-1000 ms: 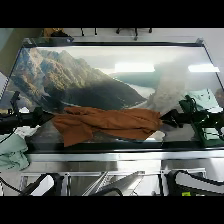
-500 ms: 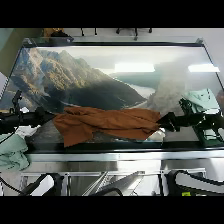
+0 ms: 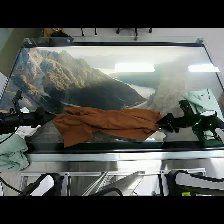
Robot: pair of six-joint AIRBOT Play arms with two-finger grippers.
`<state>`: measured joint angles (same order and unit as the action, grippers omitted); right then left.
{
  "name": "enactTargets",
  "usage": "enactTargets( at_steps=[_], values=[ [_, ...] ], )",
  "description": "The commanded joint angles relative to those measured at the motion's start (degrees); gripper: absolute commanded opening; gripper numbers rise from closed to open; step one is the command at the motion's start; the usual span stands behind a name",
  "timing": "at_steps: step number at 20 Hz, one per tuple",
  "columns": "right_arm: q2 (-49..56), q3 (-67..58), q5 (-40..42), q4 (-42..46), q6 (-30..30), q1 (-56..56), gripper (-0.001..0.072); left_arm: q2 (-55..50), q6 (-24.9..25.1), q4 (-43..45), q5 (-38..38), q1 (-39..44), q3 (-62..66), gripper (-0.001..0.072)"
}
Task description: Fold the shirts.
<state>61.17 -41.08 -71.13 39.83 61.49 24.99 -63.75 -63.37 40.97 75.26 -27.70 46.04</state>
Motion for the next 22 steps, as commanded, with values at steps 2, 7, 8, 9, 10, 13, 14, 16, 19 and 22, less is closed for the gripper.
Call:
enactTargets(
  at_steps=[2, 7, 8, 9, 10, 13, 14, 16, 19, 22],
  values=[
    [0.6, -0.3, -0.9, 0.0, -0.1, 0.0, 0.0368, 0.0, 0.0, 0.0, 0.2, 0.0, 0.0, 0.0016],
    [2.1, -0.2, -3.3, -0.4, 0.1, -3.9, 0.0367, 0.0, 0.0, 0.0, 0.2, 0.0, 0.0, 0.0016],
    [2.3, -0.2, -3.3, -1.5, 0.0, -4.9, 0.036, 0.0, 0.0, 0.0, 0.3, 0.0, 0.0, 0.0015],
    [2.3, -0.2, -3.5, -3.1, -0.7, -5.5, 0.0225, 0.0, 0.0, 0.0, 0.3, 0.0, 0.0, 0.0015],
    [2.3, -0.3, -4.2, -5.7, -2.5, -5.7, 0.0054, 0.0, 0.0, 0.0, 0.2, 0.0, 0.0, 0.0015],
    [1.4, -3.9, -5.9, -13.2, -4.5, -5.1, 0.002, 0.6, 0.4, -3.8, 0.3, -0.2, 0.8, 0.0015],
    [0.7, -7.7, -7.8, -16.3, -4.5, -4.5, 0.002, 1.7, 0.9, -8.3, 1.6, -0.7, 2.6, 0.0015],
    [-1.4, -18.5, -10.4, -23.3, -4.5, -2.1, 0.0019, 6.0, 1.7, -17.6, 3.9, -3.1, 9.7, 0.0014],
    [-6.8, -40.2, -9.4, -32.5, -4.7, 1.6, 0.0019, 13.2, 1.6, -26.3, 5.8, -8.3, 26.1, 0.0015],
    [-12.3, -60.5, -3.8, -33.4, -4.7, 4.1, 0.0019, 18.8, 1.6, -27.4, 5.7, -11.8, 44.0, 0.0015]
  ],
)
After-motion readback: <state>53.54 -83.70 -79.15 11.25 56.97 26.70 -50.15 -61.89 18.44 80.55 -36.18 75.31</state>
